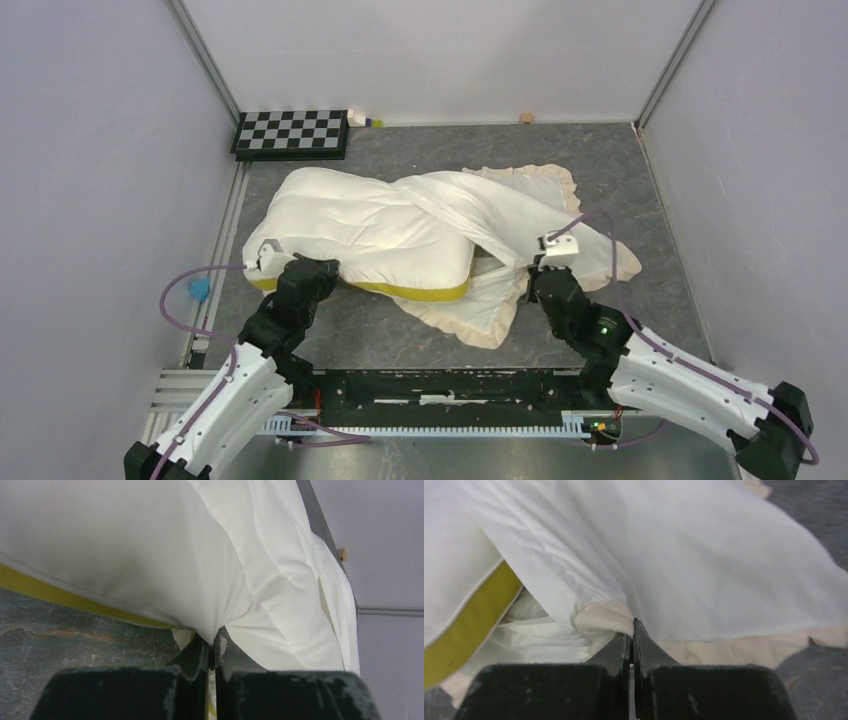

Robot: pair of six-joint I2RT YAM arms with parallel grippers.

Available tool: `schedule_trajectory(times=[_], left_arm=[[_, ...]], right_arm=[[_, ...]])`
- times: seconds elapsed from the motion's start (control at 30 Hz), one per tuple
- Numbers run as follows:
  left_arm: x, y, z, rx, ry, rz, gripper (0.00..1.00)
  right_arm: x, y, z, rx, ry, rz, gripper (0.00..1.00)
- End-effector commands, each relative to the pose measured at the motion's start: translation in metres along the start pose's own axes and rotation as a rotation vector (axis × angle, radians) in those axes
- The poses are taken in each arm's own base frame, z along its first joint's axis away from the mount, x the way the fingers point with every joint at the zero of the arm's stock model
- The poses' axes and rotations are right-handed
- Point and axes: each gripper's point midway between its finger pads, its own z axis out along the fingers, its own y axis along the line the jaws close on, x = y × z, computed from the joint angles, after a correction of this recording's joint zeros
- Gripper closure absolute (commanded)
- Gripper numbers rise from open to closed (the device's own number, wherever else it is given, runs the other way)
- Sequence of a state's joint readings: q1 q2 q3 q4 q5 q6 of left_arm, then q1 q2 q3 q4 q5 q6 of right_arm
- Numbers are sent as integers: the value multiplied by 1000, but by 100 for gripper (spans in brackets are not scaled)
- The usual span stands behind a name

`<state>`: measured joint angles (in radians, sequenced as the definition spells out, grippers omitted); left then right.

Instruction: Remove the pillowcase from the pillow

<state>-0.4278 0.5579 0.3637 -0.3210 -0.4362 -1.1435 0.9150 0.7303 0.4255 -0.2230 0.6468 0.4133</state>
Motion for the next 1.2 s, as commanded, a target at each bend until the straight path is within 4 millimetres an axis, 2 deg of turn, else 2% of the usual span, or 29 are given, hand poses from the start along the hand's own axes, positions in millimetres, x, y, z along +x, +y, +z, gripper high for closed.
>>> schedule_trajectory(times=[0.0, 0.13, 0.27, 0.3, 0.33, 0.37, 0.4, 0.43, 0.47, 0.6, 0.7, 0.77, 0.87, 0.9, 0.93, 1.07, 1.13, 1.17], left_arm=[[-36, -8, -5, -10, -143, 9, 98], [-35, -9, -5, -8, -134, 10, 98], [-34, -10, -5, -3, -130, 9, 98], [-33, -11, -5, -2, -126, 7, 98], [-32, -11, -5, 3, -121, 3, 98], [-31, -13, -4, 11, -115, 1, 98], [-29, -14, -4, 19, -107, 3, 98], [-28, -15, -3, 23, -101, 5, 98], [-26, -16, -3, 25, -94, 8, 98], [-27, -16, -4, 6, -84, 20, 98], [-38, -14, -9, -30, -117, 27, 96], [-49, -10, -14, -75, -155, 20, 77], [-64, -12, -23, -105, -193, 57, 16], [-69, -17, -26, -100, -192, 89, 6], [-71, -23, -29, -98, -180, 120, 1], [-84, -40, -44, -114, -142, 240, 0], [-78, -67, -47, 7, -81, 345, 0], [-69, -84, -49, 95, -29, 391, 0]], right_arm=[[-18, -89, -23, 432, -149, 155, 100], [-27, -111, -39, 513, -233, 248, 100], [-33, -114, -44, 510, -266, 269, 98], [-36, -106, -40, 461, -258, 222, 85], [-40, -96, -36, 401, -244, 166, 65], [-43, -85, -33, 336, -225, 117, 34], [-45, -75, -30, 283, -204, 79, 17], [-49, -66, -28, 236, -191, 46, 7], [-51, -57, -27, 185, -178, 6, 3], [-66, -29, -24, 43, -165, -75, 2], [-73, -3, -24, -89, -167, -128, 2], [-75, 11, -21, -153, -158, -157, 2], [-74, 23, -14, -184, -116, -197, 2], [-72, 26, -10, -183, -96, -210, 2], [-71, 29, -6, -181, -76, -223, 2], [-75, 37, 2, -178, -53, -220, 2], [-85, 36, 1, -172, -87, -200, 2], [-90, 35, -1, -167, -112, -185, 2]])
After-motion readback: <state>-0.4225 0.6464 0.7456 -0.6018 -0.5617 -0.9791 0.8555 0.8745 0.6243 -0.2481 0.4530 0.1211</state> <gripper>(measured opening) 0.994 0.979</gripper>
